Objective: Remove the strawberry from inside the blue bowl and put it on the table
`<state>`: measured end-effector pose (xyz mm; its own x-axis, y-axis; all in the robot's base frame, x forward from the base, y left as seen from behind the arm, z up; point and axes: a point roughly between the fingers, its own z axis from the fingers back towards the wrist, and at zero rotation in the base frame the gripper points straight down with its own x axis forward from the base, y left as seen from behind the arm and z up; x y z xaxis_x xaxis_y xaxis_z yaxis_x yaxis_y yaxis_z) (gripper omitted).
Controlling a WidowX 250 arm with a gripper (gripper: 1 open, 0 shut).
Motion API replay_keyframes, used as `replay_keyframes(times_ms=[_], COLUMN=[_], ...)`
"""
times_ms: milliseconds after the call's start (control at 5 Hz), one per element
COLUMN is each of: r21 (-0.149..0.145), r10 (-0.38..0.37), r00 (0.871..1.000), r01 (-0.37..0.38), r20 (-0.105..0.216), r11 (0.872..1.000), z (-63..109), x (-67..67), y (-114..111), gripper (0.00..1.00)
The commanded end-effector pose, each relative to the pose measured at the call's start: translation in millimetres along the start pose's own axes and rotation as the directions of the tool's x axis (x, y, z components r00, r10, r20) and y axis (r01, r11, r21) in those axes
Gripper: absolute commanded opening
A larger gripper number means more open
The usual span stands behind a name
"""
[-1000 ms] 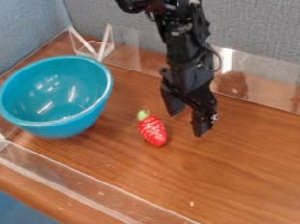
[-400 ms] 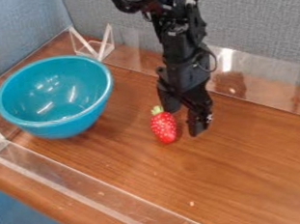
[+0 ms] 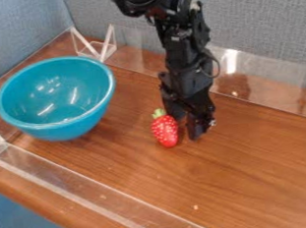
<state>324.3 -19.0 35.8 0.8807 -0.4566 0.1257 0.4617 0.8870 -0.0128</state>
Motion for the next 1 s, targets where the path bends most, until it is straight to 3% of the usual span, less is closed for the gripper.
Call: replay_keyframes(times_ms=[0, 400, 600, 800], r21=[0.021, 0.033, 0.037, 0.037], r10=[0.0, -0.015, -0.019, -0.032], r00=[1.0, 0.998, 0.998, 0.999], r01=[0.0, 0.013, 0.017, 0.031], r20=[0.03, 0.063, 0.058, 0.041], r11=[1.0, 0.999, 0.999, 0.999], z=[13.1, 41.1, 45.2, 44.6], x=[2.2, 0.4, -5.5, -13.4], y=[3.3, 2.4, 2.5, 0.0], gripper=[0.0, 0.0, 1.0, 1.0])
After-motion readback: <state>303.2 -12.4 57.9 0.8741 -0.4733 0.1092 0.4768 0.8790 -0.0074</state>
